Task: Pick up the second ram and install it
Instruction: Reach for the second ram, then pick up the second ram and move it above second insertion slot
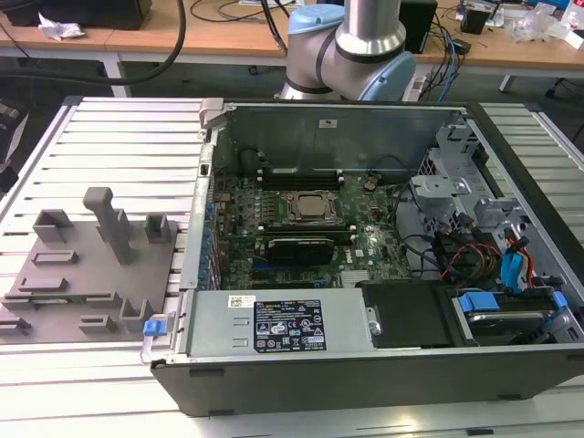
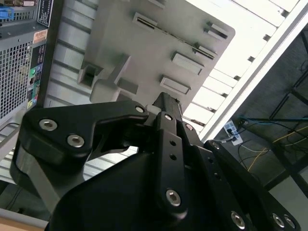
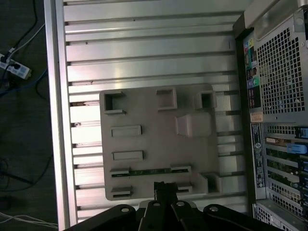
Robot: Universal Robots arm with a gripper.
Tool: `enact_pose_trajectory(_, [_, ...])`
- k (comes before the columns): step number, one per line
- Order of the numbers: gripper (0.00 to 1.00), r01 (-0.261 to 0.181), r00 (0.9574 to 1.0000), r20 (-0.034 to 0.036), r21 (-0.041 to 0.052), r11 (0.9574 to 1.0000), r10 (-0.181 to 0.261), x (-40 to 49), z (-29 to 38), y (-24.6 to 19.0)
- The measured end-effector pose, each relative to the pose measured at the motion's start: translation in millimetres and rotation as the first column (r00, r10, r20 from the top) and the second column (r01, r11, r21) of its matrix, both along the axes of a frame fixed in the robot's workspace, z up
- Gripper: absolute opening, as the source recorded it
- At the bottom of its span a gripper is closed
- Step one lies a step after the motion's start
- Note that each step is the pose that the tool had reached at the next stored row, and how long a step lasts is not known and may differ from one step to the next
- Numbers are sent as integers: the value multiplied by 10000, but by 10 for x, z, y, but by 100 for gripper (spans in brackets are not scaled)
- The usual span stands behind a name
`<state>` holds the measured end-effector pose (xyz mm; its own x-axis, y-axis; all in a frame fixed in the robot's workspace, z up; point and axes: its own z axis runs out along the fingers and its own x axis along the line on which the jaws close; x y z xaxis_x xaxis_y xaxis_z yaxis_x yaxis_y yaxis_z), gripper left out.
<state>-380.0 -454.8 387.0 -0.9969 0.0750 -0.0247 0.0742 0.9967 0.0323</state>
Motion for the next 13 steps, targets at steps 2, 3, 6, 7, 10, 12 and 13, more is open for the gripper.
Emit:
enact_pose_trajectory(2, [11,0,10000,-1,0,10000,0,0,0,-1])
enact_pose_trajectory(3, [11,0,10000,-1,0,10000,0,0,0,-1])
enact_pose_trajectory(6, [11,-191,9998,-1,0,9998,191,0,1,-2])
enact_pose_trajectory(7, [11,-461,9989,-1,-1,9989,461,0,1,-2])
enact_pose_trajectory(10, [11,-1144,9934,-1,-7,9934,1144,0,0,-2])
enact_pose_trajectory(12, [11,-1483,9889,-2,-7,9889,1483,0,1,-2])
enact_pose_trajectory(13, [11,-1717,9851,-2,-7,9851,1717,0,0,-2])
